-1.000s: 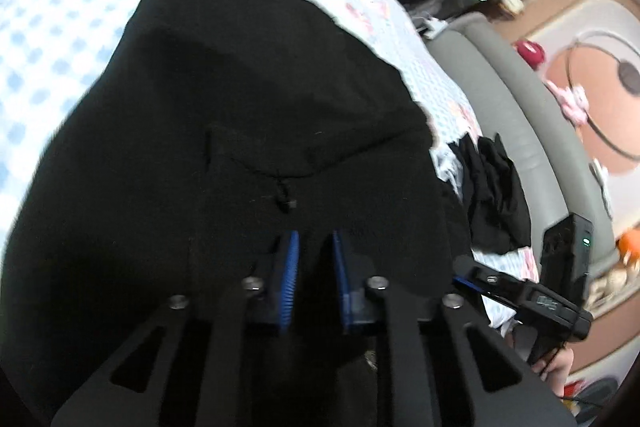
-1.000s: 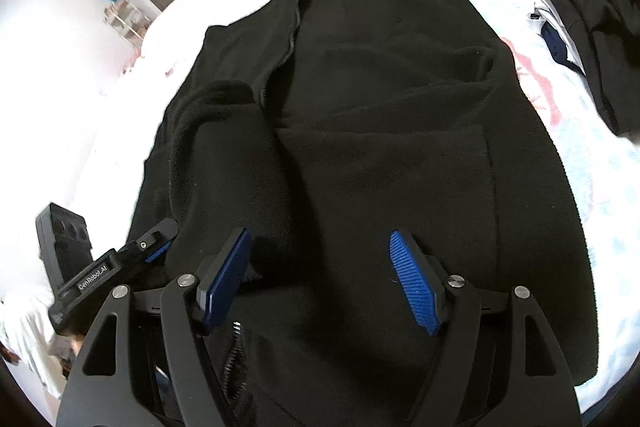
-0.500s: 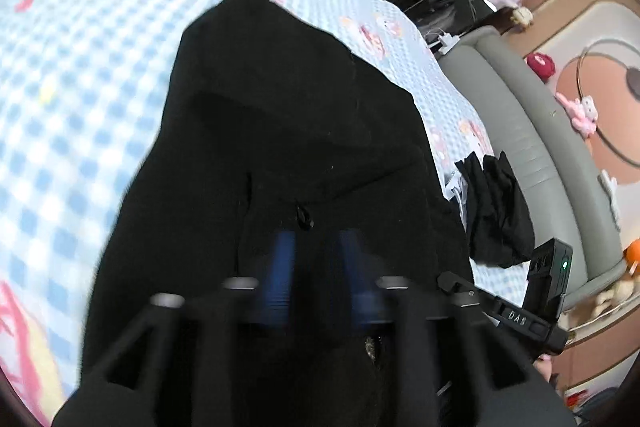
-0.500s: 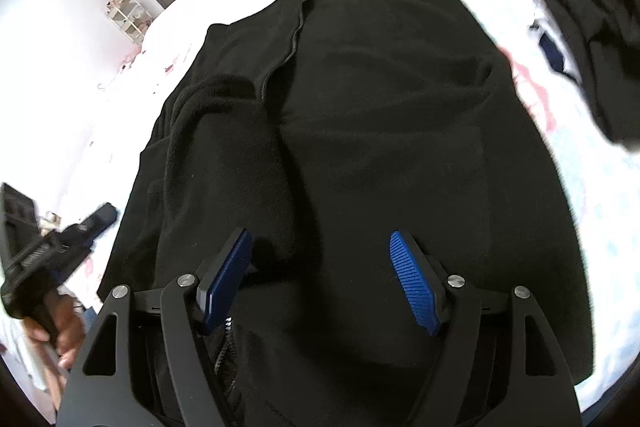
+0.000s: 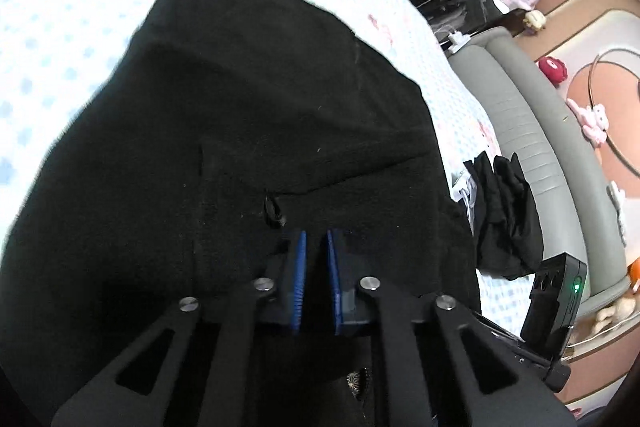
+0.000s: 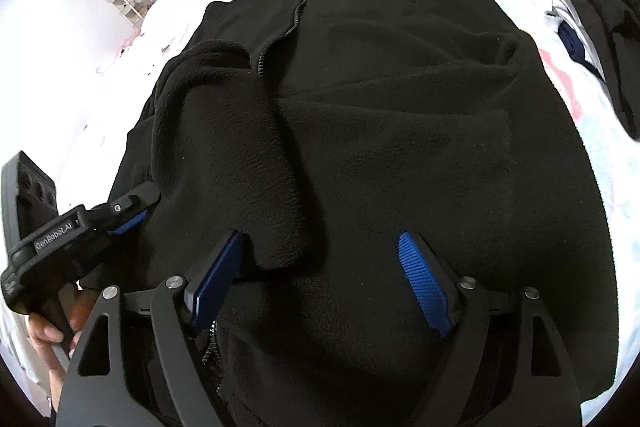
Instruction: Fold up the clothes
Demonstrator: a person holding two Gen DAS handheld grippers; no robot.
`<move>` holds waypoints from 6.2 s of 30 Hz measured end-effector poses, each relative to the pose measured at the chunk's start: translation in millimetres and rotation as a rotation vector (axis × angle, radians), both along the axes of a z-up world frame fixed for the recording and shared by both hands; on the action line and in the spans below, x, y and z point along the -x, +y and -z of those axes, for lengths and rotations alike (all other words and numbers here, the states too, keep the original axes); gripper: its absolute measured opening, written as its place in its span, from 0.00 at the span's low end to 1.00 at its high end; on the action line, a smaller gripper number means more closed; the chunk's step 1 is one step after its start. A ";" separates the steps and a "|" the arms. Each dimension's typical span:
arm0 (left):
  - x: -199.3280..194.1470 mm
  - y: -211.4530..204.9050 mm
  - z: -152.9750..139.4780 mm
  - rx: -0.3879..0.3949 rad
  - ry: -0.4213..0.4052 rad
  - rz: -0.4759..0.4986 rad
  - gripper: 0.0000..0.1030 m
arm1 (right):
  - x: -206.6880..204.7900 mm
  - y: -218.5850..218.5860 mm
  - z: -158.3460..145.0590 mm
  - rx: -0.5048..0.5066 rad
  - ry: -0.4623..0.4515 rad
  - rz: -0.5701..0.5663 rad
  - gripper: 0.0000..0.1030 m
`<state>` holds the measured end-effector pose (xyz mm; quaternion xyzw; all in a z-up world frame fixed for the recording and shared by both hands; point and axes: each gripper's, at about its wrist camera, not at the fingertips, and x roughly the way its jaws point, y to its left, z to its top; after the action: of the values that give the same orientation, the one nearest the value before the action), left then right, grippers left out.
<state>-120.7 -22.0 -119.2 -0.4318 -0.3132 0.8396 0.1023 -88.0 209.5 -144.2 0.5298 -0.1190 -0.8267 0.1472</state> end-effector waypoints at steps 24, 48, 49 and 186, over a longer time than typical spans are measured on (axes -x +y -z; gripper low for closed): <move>11.8 -6.6 17.5 -0.043 -0.060 0.100 0.60 | 3.9 8.3 -4.6 0.036 0.048 0.002 0.84; -51.5 -31.2 -23.5 0.067 -0.020 0.008 0.13 | -9.7 9.5 -18.4 0.001 0.022 0.041 0.85; -56.3 -31.7 -33.7 0.064 0.026 0.003 0.17 | -12.7 12.1 -23.7 -0.005 0.037 0.039 0.85; -108.8 16.5 -1.8 0.558 -0.064 0.054 0.56 | -56.4 26.3 -10.3 -0.219 0.135 -0.185 0.70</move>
<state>-11.9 -5.5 -117.4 -0.4778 -0.0613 0.8763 -0.0082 -31.6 235.8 -133.9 0.4948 0.0311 -0.8513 0.1717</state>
